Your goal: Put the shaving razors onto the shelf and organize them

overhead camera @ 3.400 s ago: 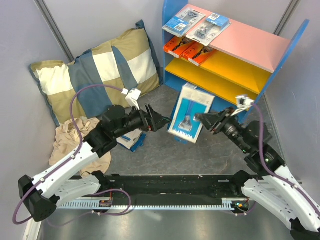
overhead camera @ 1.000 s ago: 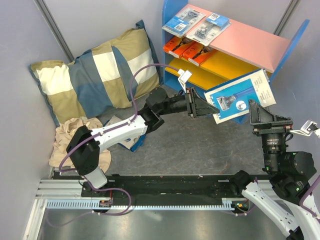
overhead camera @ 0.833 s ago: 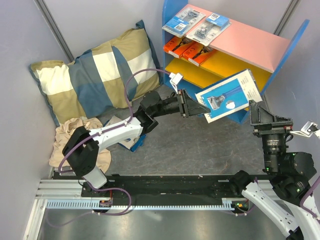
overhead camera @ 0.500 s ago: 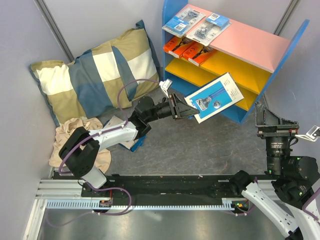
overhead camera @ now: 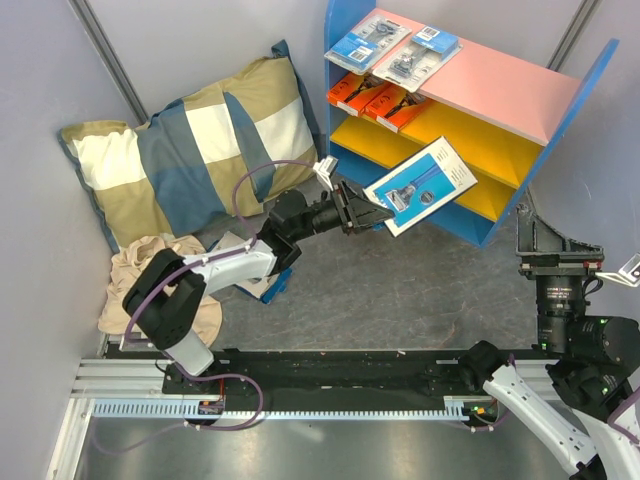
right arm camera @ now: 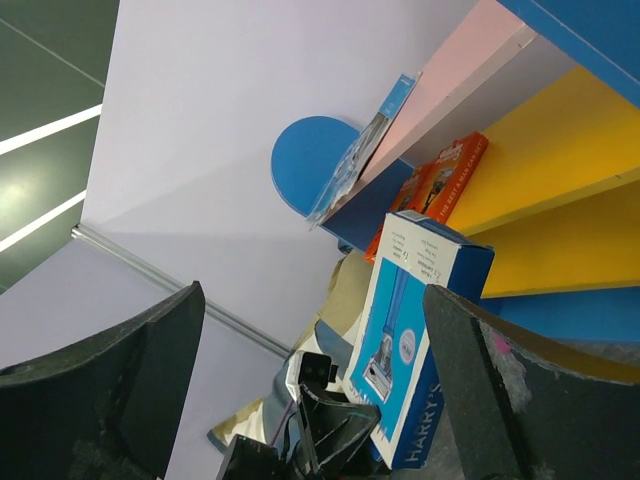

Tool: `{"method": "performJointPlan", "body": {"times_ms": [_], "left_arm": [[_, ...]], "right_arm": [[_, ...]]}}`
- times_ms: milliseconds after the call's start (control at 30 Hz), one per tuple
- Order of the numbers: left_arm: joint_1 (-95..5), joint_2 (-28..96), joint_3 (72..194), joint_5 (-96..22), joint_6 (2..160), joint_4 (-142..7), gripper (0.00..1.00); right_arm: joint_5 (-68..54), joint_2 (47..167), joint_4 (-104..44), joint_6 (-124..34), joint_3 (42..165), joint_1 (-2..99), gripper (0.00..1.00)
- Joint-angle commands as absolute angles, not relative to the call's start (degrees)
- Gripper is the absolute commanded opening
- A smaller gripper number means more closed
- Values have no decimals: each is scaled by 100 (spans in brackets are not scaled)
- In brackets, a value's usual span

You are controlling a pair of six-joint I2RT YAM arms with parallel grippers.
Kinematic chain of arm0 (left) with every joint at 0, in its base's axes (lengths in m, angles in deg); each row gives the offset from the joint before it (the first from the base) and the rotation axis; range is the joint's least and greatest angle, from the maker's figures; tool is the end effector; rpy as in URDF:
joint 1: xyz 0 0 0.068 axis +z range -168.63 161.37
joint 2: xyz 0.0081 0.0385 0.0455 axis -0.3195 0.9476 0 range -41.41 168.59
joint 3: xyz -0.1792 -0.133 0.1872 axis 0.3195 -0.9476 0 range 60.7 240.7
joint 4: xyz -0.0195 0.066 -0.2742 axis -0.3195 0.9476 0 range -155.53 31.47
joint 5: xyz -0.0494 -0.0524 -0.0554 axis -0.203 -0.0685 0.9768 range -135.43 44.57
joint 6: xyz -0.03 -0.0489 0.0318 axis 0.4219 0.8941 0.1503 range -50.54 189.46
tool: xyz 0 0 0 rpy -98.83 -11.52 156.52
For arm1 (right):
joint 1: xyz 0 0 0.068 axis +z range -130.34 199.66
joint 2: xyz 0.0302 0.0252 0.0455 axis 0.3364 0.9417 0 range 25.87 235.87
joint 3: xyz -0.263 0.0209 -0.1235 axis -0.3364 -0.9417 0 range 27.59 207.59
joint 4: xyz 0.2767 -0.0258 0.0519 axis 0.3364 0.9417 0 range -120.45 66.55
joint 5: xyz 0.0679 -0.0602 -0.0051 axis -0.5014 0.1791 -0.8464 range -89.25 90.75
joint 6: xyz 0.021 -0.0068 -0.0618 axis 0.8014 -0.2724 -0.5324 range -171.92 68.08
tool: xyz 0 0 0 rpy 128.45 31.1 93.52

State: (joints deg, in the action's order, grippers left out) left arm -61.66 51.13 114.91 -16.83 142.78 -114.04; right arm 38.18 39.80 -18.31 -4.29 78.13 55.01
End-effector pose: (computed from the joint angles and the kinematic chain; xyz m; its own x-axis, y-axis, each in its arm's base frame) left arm 0.2734 -0.2889 0.2986 -0.8667 -0.3415 -0.3637 0.3947 -0.0236 -0.9185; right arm 0.0417 -0.0088 0.4369 0.2216 0.8765 -0.4273 -0.2551 0.4750 0.8422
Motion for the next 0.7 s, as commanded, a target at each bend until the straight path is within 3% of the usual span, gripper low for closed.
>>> {"method": "performJointPlan", "body": {"times_ms": [0, 267, 667], "left_arm": [[-6152, 5377, 12185, -1766, 14382, -11537, 2], [-6152, 5957, 13091, -2029, 14487, -10764, 2], [-6161, 7477, 15701, -2223, 14829, -9262, 2]], "right_arm": [[3950, 3879, -1806, -604, 8023, 5499, 98], [4082, 3835, -1753, -807, 8146, 5508, 98], [4258, 3739, -1595, -1035, 8393, 5508, 98]]}}
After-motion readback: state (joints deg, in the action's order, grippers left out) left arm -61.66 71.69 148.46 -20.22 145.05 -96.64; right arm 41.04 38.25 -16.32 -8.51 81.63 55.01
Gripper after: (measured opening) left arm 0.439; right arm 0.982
